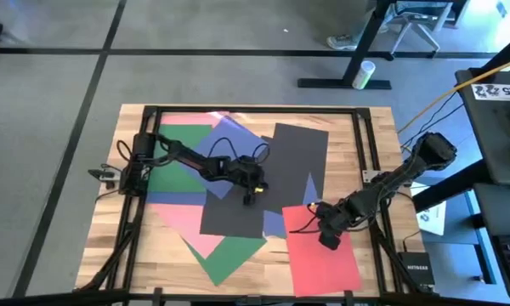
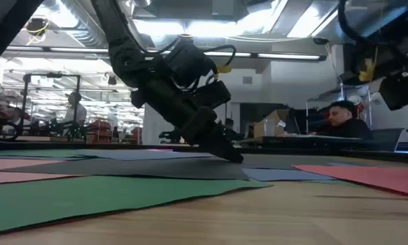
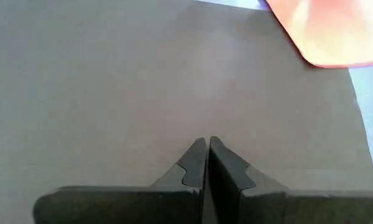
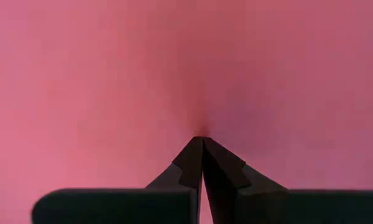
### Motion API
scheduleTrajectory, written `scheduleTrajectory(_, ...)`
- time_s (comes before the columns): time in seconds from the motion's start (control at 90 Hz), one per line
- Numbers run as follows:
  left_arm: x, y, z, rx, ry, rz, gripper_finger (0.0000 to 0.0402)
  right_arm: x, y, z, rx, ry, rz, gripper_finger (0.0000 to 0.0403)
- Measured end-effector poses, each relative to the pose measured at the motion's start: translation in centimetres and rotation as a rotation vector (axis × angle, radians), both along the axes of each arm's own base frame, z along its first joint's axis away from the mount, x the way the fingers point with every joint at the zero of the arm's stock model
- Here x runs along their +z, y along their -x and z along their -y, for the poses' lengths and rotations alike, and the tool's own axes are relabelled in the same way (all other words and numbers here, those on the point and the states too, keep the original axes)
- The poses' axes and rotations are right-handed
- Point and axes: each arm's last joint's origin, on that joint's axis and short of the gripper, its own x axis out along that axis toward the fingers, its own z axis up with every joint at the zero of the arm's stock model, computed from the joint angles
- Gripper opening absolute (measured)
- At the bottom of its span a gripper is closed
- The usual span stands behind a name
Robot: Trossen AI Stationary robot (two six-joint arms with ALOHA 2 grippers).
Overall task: Organize paper
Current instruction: Move the red paper to the bottom right of the table
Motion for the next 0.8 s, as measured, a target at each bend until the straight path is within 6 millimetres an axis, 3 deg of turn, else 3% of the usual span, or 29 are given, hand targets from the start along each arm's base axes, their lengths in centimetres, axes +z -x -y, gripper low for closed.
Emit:
scheduleTrajectory(0.3, 0.0, 0.0, 0.0, 0.0, -0.002, 0.0, 0.0, 0.2, 1.9, -0.1, -0.01, 0.065, -0.132, 0.0)
scheduleTrajectory(0.544, 0.0, 0.0, 0.0, 0.001, 0.0, 0.0, 0.0, 3.0, 1.8, -0.8, -0.013, 0.131, 0.053, 0.0)
scheduleTrajectory(0.8, 0.0, 0.0, 0.0, 0.0, -0.001, 0.0, 0.0, 2.7, 1.5, -1.0, -0.019, 0.153, 0.077, 0.0)
